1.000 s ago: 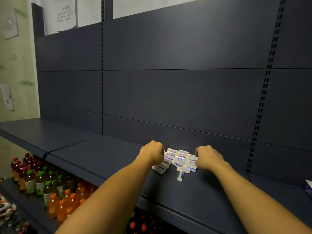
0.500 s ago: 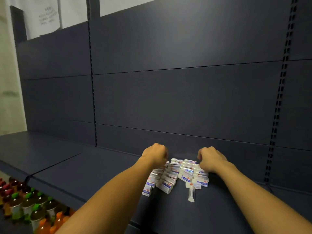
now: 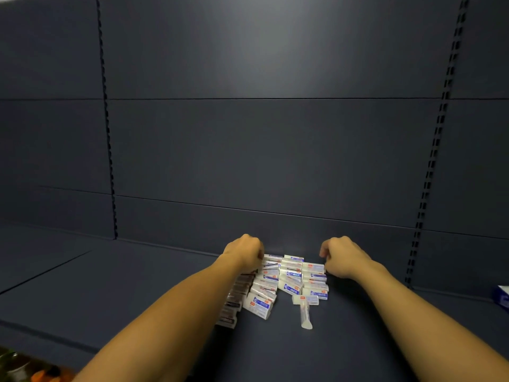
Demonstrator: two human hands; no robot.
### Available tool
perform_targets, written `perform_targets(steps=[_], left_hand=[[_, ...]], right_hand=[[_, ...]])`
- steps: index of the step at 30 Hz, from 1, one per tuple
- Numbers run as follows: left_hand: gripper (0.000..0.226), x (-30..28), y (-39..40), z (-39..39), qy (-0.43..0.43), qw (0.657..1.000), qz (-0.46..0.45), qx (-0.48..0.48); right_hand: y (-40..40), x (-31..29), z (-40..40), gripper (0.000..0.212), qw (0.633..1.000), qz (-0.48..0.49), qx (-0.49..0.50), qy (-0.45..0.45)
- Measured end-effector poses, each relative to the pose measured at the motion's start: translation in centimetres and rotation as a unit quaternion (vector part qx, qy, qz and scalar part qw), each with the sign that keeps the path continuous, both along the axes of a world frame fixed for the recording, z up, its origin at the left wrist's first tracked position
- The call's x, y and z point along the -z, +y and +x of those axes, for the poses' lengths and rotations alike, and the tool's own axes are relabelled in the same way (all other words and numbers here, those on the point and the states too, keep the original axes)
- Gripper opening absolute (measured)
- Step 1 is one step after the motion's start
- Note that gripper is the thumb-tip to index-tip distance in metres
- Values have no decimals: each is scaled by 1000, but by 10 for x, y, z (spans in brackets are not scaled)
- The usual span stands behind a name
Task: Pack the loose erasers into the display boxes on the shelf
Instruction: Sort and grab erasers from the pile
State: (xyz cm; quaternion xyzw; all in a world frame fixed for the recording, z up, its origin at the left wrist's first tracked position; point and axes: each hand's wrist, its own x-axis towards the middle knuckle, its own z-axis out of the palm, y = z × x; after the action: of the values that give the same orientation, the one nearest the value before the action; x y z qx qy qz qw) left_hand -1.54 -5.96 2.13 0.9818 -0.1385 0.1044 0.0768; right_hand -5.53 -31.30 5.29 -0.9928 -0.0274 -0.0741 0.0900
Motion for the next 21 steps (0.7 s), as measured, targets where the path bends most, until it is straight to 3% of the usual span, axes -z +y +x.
perform_targets(steps=[12,21], left_hand=[[20,3,-4,23,92,992,-40,70],[21,-1,-4,19,64,992,-8,104]], right_hand=[[2,5,6,27,1000,-4,-4,-6],[-2,6,6,26,1000,-7,1,-7]])
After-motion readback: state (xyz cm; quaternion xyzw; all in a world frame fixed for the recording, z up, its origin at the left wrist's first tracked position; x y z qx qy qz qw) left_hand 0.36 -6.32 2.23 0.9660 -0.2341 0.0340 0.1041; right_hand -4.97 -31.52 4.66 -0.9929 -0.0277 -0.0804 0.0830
